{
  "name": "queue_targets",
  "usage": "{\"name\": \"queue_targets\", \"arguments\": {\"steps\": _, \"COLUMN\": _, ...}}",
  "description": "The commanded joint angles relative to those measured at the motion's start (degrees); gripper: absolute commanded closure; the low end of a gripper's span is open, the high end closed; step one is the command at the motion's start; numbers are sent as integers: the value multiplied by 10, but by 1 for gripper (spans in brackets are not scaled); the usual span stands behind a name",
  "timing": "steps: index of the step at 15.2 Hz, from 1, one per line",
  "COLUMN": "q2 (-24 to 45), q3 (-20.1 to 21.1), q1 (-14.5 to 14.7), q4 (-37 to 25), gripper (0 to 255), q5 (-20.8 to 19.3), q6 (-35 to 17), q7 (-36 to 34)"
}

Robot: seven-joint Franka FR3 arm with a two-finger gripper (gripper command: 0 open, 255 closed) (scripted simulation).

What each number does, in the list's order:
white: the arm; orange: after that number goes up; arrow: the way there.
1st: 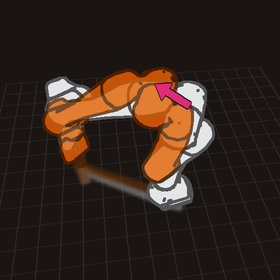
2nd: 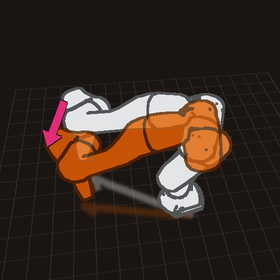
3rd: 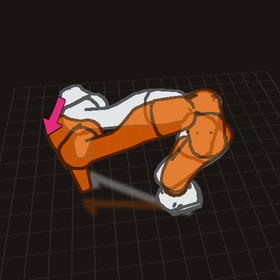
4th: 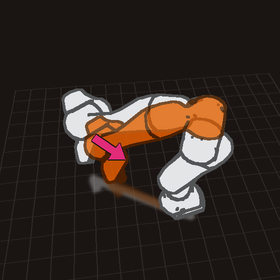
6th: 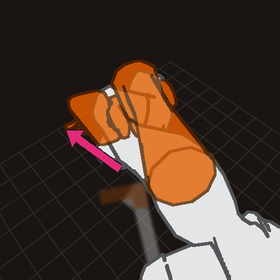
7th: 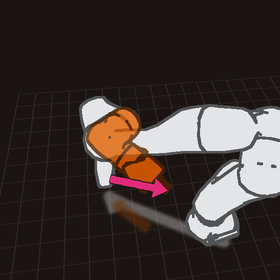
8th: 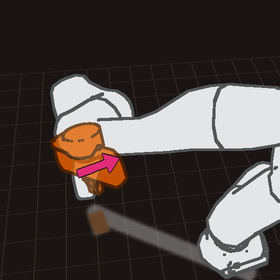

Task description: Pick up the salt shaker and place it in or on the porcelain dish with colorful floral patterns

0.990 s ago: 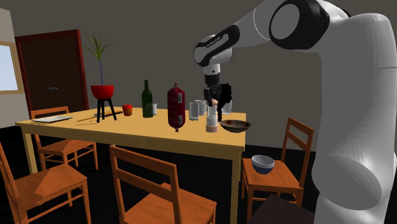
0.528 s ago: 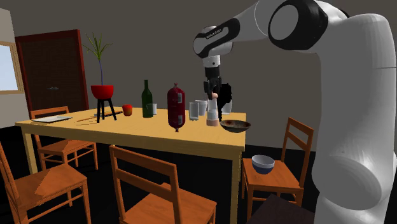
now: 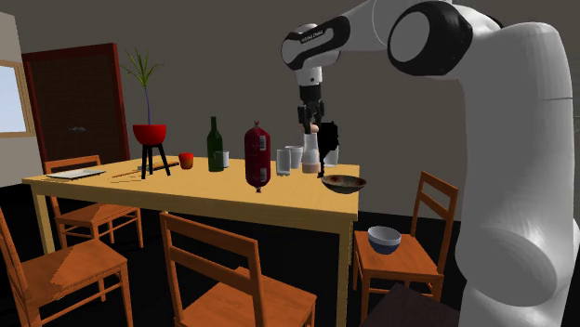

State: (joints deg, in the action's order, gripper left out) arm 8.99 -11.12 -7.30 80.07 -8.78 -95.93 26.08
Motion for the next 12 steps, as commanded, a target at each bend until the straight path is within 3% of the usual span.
{"name": "queue_targets", "arguments": {"steps": 1, "q2": 6, "q3": 0, "q1": -1, "q4": -24, "gripper": 255, "q5": 2, "q6": 18, "q7": 3}}
{"name": "queue_targets", "arguments": {"steps": 7, "q2": 38, "q3": -25, "q1": -44, "q4": -108, "gripper": 255, "q5": 22, "q6": 60, "q7": 75}}
{"name": "queue_targets", "arguments": {"steps": 12, "q2": 94, "q3": -47, "q1": -99, "q4": -224, "gripper": 255, "q5": 52, "q6": 111, "q7": 146}}
